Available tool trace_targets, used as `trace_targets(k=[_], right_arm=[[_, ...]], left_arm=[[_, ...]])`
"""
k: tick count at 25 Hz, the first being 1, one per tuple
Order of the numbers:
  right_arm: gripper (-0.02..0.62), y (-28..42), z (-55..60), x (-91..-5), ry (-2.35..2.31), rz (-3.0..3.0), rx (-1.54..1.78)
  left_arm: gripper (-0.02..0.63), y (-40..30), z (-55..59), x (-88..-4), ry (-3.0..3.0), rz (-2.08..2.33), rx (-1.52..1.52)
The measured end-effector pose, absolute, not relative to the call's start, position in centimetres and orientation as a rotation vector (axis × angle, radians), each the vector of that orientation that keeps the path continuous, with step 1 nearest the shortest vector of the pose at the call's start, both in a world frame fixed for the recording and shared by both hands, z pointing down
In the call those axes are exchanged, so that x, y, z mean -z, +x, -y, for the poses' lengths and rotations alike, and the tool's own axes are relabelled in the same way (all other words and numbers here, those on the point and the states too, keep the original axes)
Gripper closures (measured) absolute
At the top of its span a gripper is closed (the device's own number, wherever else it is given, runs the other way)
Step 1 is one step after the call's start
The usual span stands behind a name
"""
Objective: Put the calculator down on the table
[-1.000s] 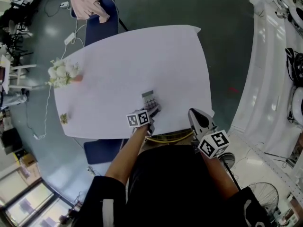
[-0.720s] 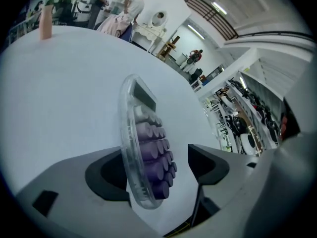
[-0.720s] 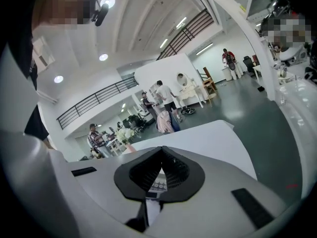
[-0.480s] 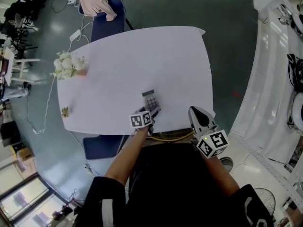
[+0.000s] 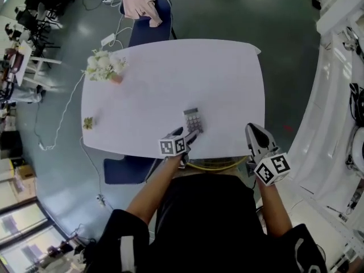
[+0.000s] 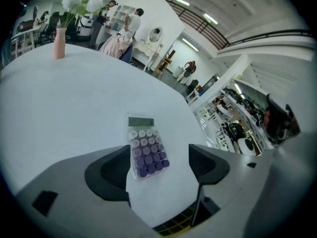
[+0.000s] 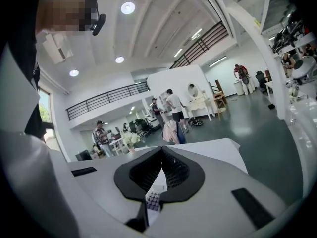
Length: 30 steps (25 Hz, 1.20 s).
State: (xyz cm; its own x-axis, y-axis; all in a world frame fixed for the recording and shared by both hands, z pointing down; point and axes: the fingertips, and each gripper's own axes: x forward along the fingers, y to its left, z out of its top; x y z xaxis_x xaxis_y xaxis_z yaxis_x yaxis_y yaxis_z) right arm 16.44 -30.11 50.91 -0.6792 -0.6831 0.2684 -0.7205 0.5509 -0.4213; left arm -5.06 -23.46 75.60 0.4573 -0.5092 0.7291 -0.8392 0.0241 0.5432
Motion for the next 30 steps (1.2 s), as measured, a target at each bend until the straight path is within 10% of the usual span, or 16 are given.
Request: trace_targets(k=[13,21,30], right_arm=[[0.597,7.8,21.1,-46.4,1.125,2.722,-0.64],[0.597,3.5,14.9,-42.6,1.129,2.757,-0.501],[0.597,1.9,10.6,-40.8,1.185,2.738,-0.379]], left_arm=[[0.273,-9.8,14.4,-52.2,2.096,1.328,0.087],[0.565,-17.2,6.7,-43.6,2.181,1.571,0.223],[0.598,-19.5,2.4,-40.3,2.267,1.679,0.182]])
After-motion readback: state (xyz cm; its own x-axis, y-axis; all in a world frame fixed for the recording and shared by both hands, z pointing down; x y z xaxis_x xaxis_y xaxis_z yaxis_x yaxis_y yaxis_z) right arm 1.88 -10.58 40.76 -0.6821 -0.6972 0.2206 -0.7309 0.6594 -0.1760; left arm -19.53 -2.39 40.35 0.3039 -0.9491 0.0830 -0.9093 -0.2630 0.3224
